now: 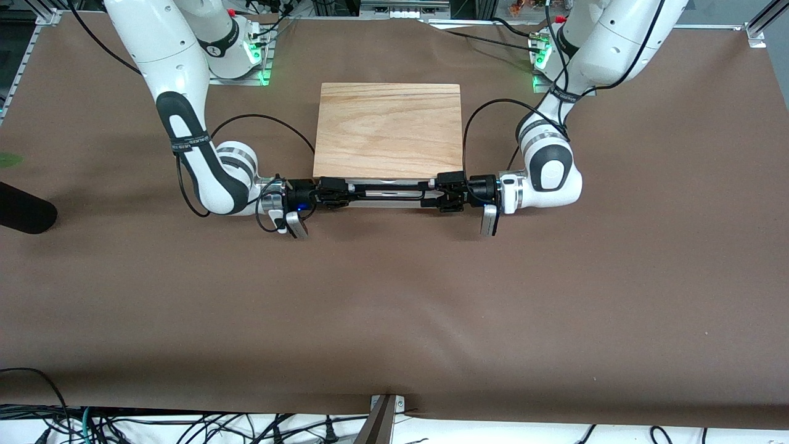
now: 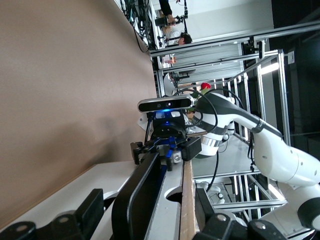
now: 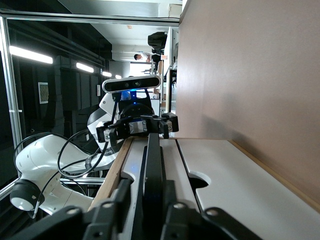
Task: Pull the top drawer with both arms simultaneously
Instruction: 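Close both grippers on the black drawer handle ends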
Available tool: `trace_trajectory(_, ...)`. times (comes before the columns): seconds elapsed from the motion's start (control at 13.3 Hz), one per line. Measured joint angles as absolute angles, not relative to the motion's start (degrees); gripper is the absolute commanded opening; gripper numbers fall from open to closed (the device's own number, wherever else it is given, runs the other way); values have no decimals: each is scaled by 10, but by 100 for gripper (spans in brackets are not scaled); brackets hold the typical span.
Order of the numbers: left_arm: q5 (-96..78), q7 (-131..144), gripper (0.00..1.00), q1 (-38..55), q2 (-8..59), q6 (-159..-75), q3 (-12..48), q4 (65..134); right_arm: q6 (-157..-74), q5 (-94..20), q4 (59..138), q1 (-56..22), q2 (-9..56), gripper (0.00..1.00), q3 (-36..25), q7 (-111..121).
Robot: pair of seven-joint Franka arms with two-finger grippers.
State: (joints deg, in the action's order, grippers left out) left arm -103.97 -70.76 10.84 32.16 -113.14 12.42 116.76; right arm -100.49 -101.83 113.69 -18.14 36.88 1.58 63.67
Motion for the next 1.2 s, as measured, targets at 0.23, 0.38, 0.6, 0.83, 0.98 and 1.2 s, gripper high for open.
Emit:
trace_trajectory(0.23,-1040,-735,59,108,337,-1131,124,1168,-1010,-1019,1137,-182,370,9,16,637)
trace_trajectory(0.38,-1043,-736,51,108,345,-1131,124,1166,-1010,-1019,1137,-182,371,4,15,637)
trace_trajectory(0.6,-1048,-735,37,109,345,-1131,125,1166,-1010,-1019,1137,-182,371,0,15,637)
trace_trajectory(0.83,-1057,-733,19,109,348,-1131,129,1166,-1010,-1019,1137,-182,371,0,15,637)
trace_trajectory(0.98,-1062,-730,13,109,349,-1131,132,1166,-1010,-1019,1136,-182,371,0,15,637)
trace_trajectory(1.2,-1064,-725,12,108,350,-1128,132,1167,-1009,-1019,1136,-182,371,0,15,637)
